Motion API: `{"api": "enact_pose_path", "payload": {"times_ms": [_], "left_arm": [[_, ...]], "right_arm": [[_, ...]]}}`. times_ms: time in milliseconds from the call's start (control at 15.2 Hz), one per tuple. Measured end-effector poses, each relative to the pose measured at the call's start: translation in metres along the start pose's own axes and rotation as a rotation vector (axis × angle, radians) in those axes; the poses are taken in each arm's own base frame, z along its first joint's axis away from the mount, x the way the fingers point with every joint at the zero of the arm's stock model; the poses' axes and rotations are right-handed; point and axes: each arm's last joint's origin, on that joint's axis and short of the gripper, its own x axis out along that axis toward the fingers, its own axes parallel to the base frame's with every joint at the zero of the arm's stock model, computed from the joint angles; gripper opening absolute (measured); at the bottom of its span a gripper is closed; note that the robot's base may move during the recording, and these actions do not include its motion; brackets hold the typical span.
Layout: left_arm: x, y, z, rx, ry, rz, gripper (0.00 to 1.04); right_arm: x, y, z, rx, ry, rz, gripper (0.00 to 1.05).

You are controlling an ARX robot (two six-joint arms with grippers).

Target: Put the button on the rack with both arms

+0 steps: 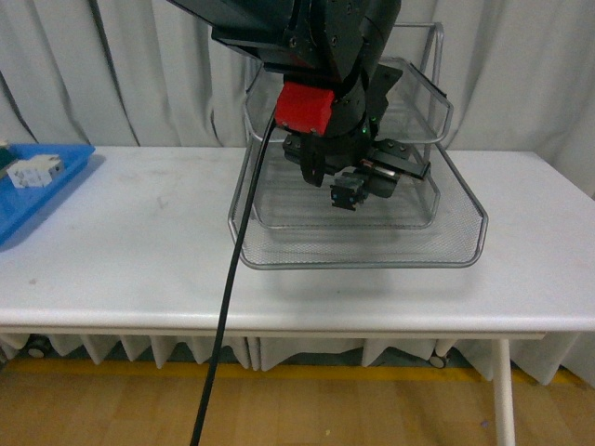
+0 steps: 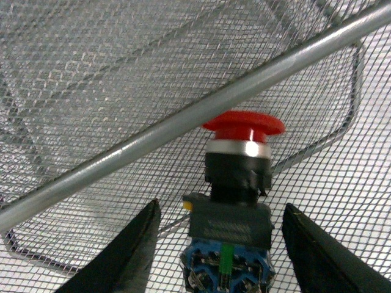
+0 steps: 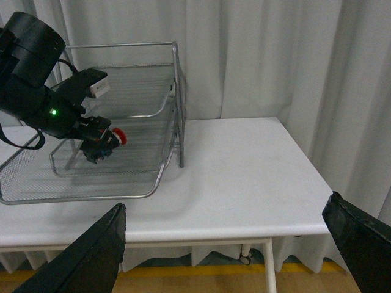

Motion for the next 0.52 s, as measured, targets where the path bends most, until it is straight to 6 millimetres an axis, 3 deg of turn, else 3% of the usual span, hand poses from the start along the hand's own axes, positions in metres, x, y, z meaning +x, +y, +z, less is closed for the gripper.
{"api": "enact_pose_path", "payload": {"times_ms": [197, 328, 525], "left_arm": [[-0.003, -0.007, -0.005, -0.021, -0.002, -0.036, 0.98], [-0.021, -0.008, -0.007, -0.022, -0.029, -0.056, 0.98], [-0.078, -0.003, 0.003, -0.026, -0.167, -0.071, 0.98]], "right_arm": [[0.000, 0.000, 0.000, 0.000, 0.000, 0.000, 0.98], [0.000, 0.000, 0.000, 0.000, 0.000, 0.000, 0.98], [0.000, 0.000, 0.000, 0.000, 0.000, 0.000, 0.98]]}}
